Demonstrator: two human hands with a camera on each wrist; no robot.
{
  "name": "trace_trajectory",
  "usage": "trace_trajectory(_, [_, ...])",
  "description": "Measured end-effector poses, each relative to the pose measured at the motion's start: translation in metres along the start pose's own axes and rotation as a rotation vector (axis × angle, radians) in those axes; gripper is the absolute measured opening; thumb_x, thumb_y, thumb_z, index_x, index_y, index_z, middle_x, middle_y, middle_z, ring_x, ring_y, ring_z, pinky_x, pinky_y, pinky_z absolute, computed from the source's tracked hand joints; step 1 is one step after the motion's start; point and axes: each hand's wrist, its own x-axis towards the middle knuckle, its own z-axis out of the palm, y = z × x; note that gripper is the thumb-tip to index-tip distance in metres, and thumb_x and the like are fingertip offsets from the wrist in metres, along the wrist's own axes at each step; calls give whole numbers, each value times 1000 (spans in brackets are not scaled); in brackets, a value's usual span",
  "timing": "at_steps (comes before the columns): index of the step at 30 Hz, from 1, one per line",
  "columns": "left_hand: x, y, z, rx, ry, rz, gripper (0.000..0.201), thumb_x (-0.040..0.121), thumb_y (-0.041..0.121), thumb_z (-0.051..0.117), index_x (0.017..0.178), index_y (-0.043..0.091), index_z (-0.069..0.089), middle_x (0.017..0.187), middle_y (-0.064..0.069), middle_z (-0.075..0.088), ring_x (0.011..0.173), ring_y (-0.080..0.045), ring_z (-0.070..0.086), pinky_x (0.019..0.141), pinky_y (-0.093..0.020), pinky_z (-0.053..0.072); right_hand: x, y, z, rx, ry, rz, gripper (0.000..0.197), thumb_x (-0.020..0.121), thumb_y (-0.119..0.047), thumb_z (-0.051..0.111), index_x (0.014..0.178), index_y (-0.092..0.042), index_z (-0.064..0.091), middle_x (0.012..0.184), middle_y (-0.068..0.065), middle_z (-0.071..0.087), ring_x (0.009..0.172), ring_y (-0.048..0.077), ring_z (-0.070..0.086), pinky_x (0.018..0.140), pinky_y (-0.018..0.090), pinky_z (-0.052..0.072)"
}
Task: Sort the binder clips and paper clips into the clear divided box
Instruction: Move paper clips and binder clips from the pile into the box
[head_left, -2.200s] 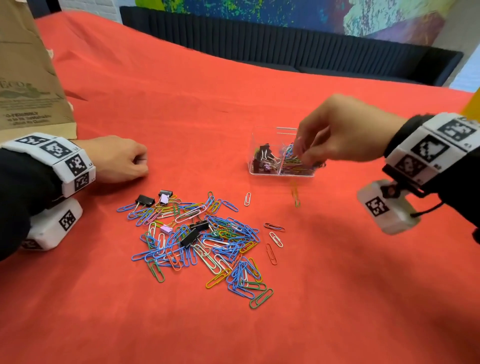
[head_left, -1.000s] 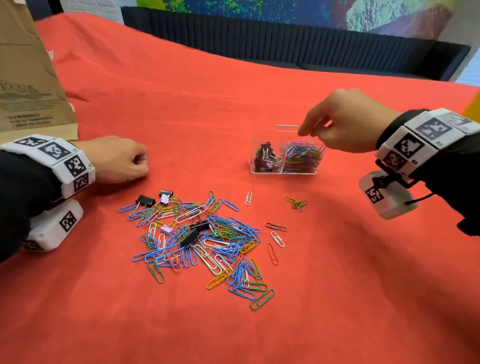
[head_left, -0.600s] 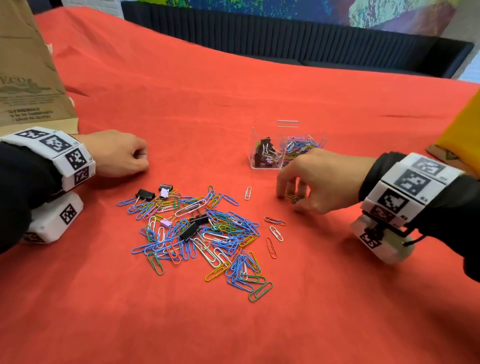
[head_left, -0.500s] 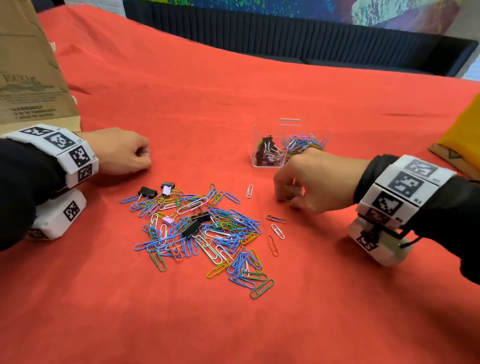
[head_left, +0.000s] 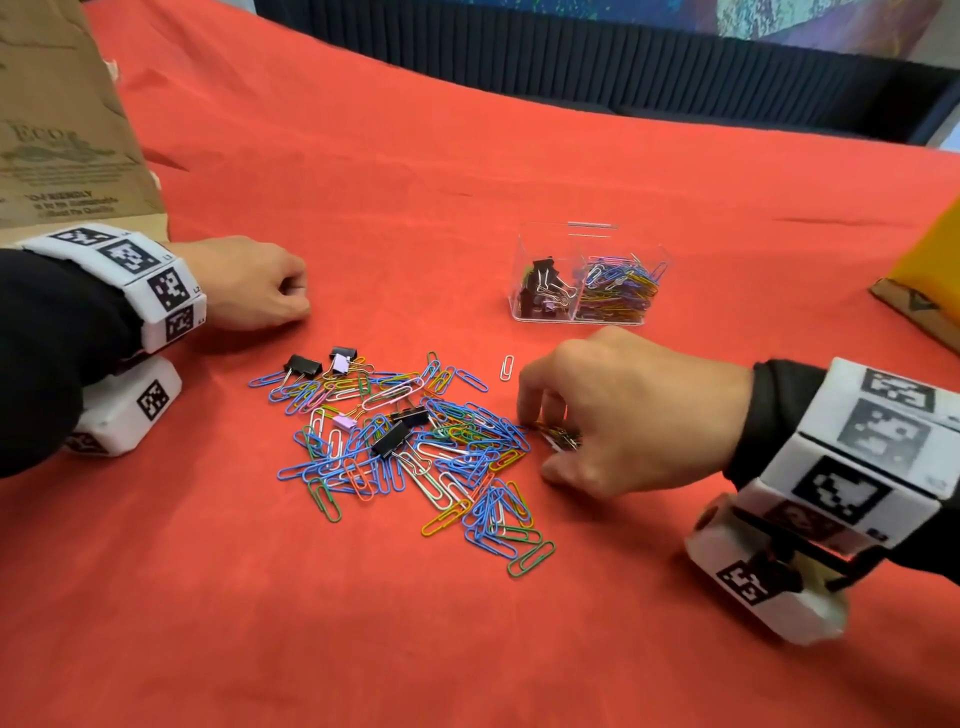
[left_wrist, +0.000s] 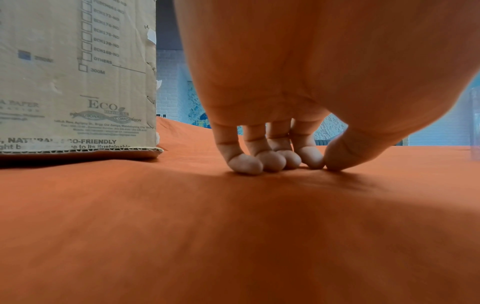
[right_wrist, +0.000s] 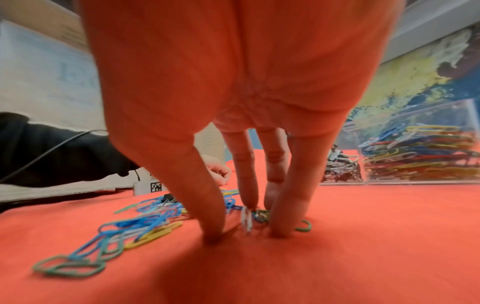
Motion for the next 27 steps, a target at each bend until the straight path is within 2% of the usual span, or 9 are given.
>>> trace_trajectory(5, [-1,2,-1,-2,-4,-16,19,91,32,51,82,17,57,79,0,61,78,-27,54,69,-28,34,4,-2,0,-15,-8,17,30,68,-17,66,97,-26,65,77,-7,65,69,13,56,63,28,53])
trace_trajectory(9, [-2,3,-1,-2,-1,-19,18,91,32,51,83,17,58,81,-1,61,80,-27,54,70,-28,34,13,4,-3,-29,-44,37,20,67,-14,65,83,-26,65,69,-9,58,60,5,51,51,20,40])
trace_trajectory(10, [-2,3,-1,-1,1,-18,18,91,32,52,83,17,58,80,-1,61,80,-27,54,70,-28,34,15,6,-4,-27,-66,40,17,66,-14,66,77,-26,63,68,-8,59,60,5,51,51,21,40])
trace_trajectory(12, [-1,2,0,2,1,-19,18,91,32,52,81,18,57,78,1,60,78,-26,53,69,-28,34,19,12,-6,-5,-125,64,16,65,-13,67,71,-27,61,71,-8,63,65,9,57,57,24,49])
trace_trajectory(14, [-1,2,0,5,1,-16,19,91,32,51,80,18,56,75,4,58,77,-26,53,69,-28,34,22,24,-11,22,-172,104,18,64,-13,68,73,-27,65,74,-9,69,71,11,64,67,31,56])
trace_trajectory(16, [0,2,0,11,4,-11,19,91,32,51,79,18,55,75,4,58,76,-25,52,68,-28,34,25,40,-20,49,-168,137,19,63,-11,68,74,-27,68,73,-9,72,71,11,67,70,34,58])
trace_trajectory(20, [1,-1,2,10,8,-2,19,90,33,51,78,18,55,75,3,60,75,-24,54,68,-30,37,30,73,-57,143,-19,239,21,66,-1,69,74,-20,70,70,-2,73,61,16,68,63,33,56])
trace_trajectory(25, [1,0,1,9,4,4,19,91,32,52,77,19,54,74,4,59,76,-26,54,70,-29,36,43,111,-92,59,319,366,21,64,-6,74,75,-24,73,71,-6,74,68,14,68,75,33,58])
trace_trajectory(27, [1,0,1,5,-1,2,19,91,32,53,77,19,54,74,4,59,75,-25,54,70,-29,38,51,119,-91,68,375,401,20,65,-7,75,76,-24,73,71,-8,73,71,11,69,74,30,56])
